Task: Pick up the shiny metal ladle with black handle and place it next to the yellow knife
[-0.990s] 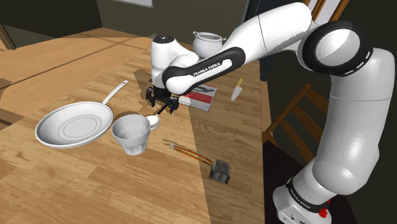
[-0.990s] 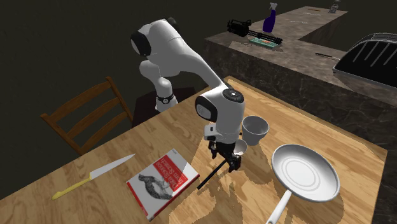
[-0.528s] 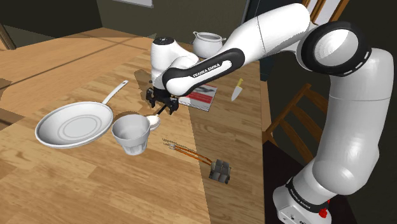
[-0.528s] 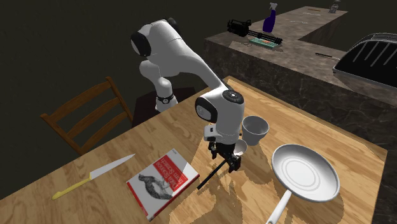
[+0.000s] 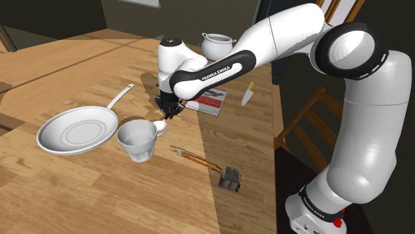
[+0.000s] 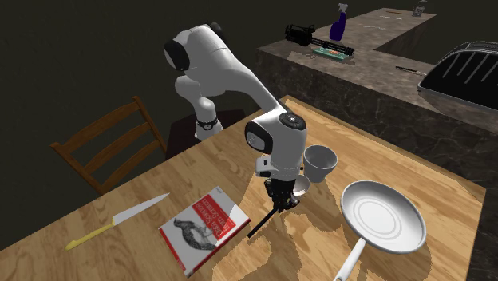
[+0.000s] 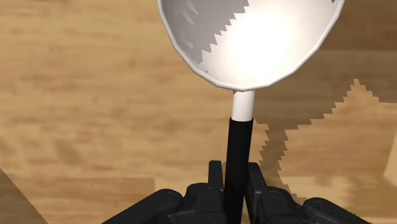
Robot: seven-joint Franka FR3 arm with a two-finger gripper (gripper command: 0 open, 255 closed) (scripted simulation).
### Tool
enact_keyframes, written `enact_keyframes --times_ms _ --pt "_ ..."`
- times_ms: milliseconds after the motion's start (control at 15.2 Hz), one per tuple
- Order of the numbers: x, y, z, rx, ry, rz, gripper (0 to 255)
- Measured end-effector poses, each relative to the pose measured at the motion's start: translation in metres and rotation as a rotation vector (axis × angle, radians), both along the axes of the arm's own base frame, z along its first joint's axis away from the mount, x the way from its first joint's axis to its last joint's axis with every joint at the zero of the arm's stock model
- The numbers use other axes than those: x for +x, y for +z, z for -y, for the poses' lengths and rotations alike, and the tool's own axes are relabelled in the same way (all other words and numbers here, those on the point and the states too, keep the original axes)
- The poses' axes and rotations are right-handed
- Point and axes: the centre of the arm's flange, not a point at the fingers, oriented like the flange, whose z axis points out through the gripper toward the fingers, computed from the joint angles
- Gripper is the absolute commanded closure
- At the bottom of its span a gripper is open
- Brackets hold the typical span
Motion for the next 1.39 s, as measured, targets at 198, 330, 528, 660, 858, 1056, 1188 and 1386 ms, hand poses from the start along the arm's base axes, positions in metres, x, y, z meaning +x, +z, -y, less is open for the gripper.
enact_keyframes --times_ms 198,330,528,660,858,1056,1188,1386 --pt "0.0 0.002 0.0 0.0 0.0 0.0 255" --pt "-0.001 0.009 0.0 0.0 0.0 -0.001 255" --pt "0.0 0.025 0.0 0.0 0.0 -0.001 255" --pt "0.0 0.035 0.0 -0.001 0.0 -0.001 255" --pt "0.0 0.051 0.0 -0.001 0.0 -0.001 255" --pt "-0.001 0.067 0.001 -0.001 0.0 -0.001 255" --pt "0.001 0.078 0.0 -0.001 0.0 -0.001 255" --pt "0.0 0.092 0.0 -0.001 0.0 -0.001 255"
